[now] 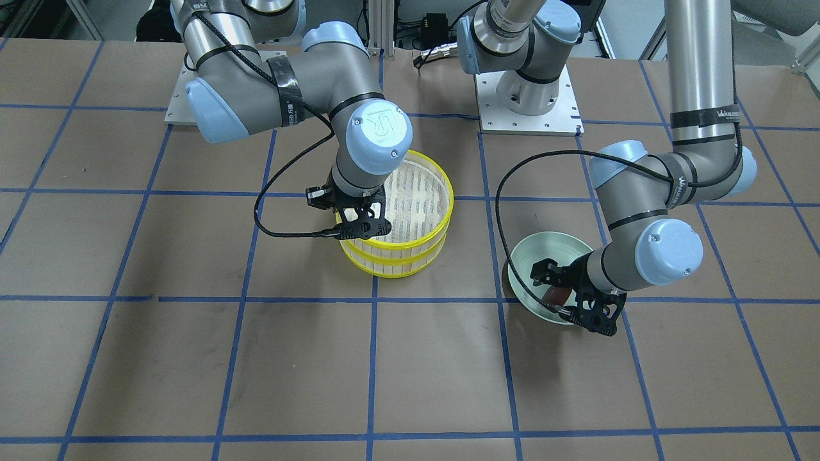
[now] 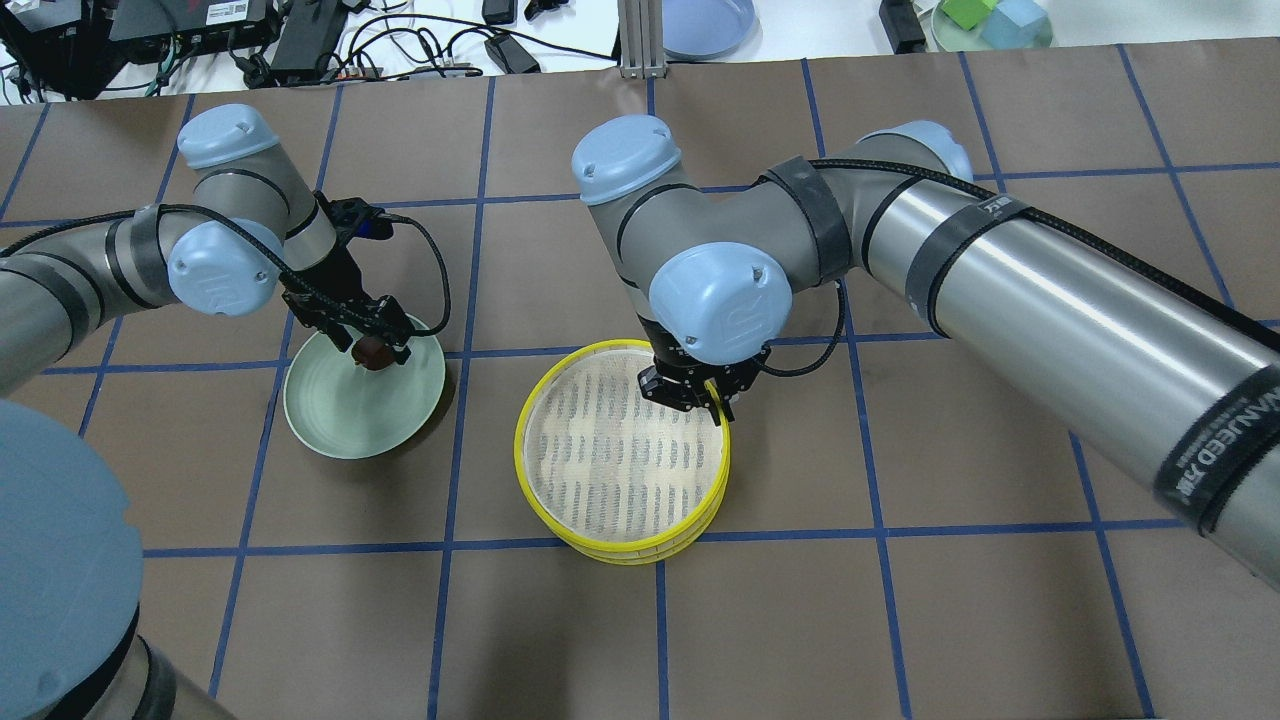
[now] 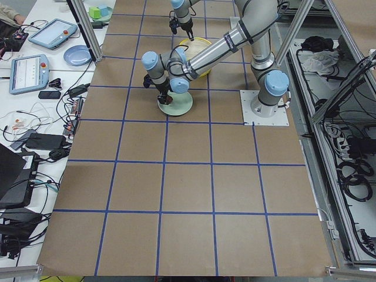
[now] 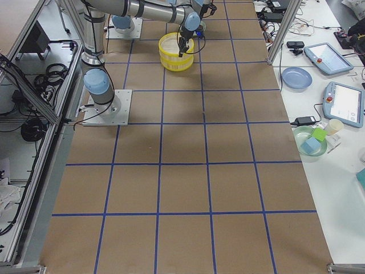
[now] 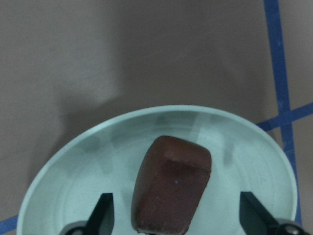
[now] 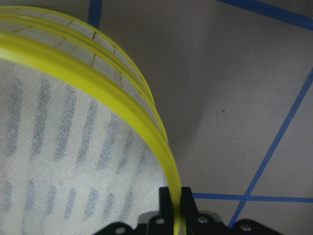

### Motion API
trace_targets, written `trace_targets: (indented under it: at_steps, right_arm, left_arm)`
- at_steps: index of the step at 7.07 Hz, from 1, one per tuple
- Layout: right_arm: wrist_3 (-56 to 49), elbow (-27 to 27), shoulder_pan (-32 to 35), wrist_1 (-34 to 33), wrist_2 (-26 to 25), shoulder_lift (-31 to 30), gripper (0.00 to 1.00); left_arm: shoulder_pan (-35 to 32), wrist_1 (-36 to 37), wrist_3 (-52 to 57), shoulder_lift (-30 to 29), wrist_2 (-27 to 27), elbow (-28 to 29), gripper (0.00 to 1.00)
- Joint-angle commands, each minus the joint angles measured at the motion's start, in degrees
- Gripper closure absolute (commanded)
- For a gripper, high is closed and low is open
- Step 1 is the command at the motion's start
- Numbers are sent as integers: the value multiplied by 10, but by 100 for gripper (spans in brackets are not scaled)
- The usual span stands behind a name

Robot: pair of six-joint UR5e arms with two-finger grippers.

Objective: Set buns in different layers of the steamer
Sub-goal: 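Grasp brown bun with left gripper while right gripper releases tier and rises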

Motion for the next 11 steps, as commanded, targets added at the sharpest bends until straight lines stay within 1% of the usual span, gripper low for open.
trace_targets:
  at_steps: [1, 2, 3, 4, 5, 6, 7, 8, 9, 10, 11]
  right_arm:
    - [-1, 6, 0, -1, -1, -1, 83]
    - [-2, 6, 0, -7, -1, -1, 1]
    - [-4, -1, -1, -14, -1, -7, 0]
    - [-24, -11, -12, -37, 0, -20, 0]
    - [-62, -32, -28, -46, 10, -43, 0]
    - [-68, -57, -54, -38, 8, -72, 0]
    - [-67, -60, -74, -21, 19, -108, 0]
    - [-68, -67, -100, -6, 34, -140, 0]
    - [-69, -69, -128, 17, 70, -169, 0]
    - [-86, -63, -147, 26, 75, -189, 0]
    - [-95, -61, -162, 22, 75, -203, 0]
  left_arm:
    - [2, 5, 2, -2, 0, 1, 100]
    - [2, 7, 1, -1, -1, 1, 100]
    - [2, 7, -1, 5, -1, 6, 100]
    - [1, 7, -1, 14, -2, 8, 100]
    - [-7, 0, -2, 35, 2, 14, 100]
    - [-8, -40, -6, 63, -1, 24, 100]
    - [-15, -90, -47, 95, -1, 40, 100]
    - [-37, -160, -96, 129, -21, 59, 100]
    - [-77, -200, -167, 159, -28, 70, 100]
    - [-135, -203, -265, 179, -58, 70, 100]
    - [-198, -200, -354, 190, -59, 70, 100]
